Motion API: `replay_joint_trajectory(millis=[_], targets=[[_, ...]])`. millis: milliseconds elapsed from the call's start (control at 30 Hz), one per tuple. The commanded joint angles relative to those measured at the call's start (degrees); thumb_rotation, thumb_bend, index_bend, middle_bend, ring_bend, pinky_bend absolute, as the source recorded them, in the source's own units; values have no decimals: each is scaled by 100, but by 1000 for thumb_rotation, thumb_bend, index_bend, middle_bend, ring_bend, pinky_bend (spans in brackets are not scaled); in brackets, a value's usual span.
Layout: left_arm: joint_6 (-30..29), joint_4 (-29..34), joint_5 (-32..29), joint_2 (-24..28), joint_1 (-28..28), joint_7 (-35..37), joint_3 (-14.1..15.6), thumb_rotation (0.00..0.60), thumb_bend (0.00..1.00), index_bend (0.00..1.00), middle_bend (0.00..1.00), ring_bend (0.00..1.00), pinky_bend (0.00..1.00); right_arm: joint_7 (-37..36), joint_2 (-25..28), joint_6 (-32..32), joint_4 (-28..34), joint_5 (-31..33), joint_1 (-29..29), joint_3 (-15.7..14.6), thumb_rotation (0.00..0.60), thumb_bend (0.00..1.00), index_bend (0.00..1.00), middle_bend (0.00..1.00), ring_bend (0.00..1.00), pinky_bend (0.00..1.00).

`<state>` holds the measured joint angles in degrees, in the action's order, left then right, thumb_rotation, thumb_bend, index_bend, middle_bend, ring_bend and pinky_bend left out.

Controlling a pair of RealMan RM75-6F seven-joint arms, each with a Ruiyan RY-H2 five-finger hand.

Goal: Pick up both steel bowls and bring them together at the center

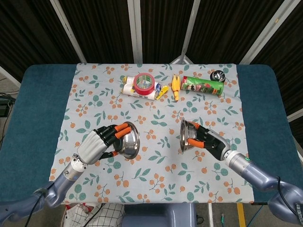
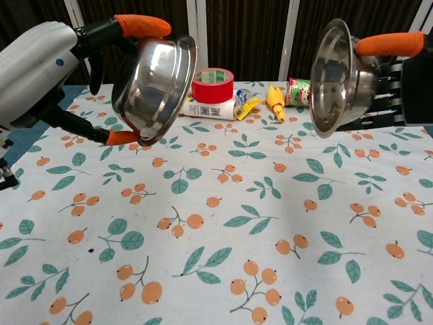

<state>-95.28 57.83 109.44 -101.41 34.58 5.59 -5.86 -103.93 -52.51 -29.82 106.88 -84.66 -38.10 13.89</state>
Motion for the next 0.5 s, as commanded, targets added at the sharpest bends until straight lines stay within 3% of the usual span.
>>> replay_joint_trajectory(millis=[33, 500], targets=[[-59, 102, 36, -16, 35, -79, 13, 600, 225, 402, 545, 430, 634, 349, -63, 136, 235, 399, -172, 72, 600, 429, 830, 796, 768, 972], [10, 472, 35, -154, 186, -325, 54, 600, 225, 401, 545, 430, 634, 1922, -651, 105, 751, 2350, -628, 176, 600, 433, 830, 796, 768, 972]])
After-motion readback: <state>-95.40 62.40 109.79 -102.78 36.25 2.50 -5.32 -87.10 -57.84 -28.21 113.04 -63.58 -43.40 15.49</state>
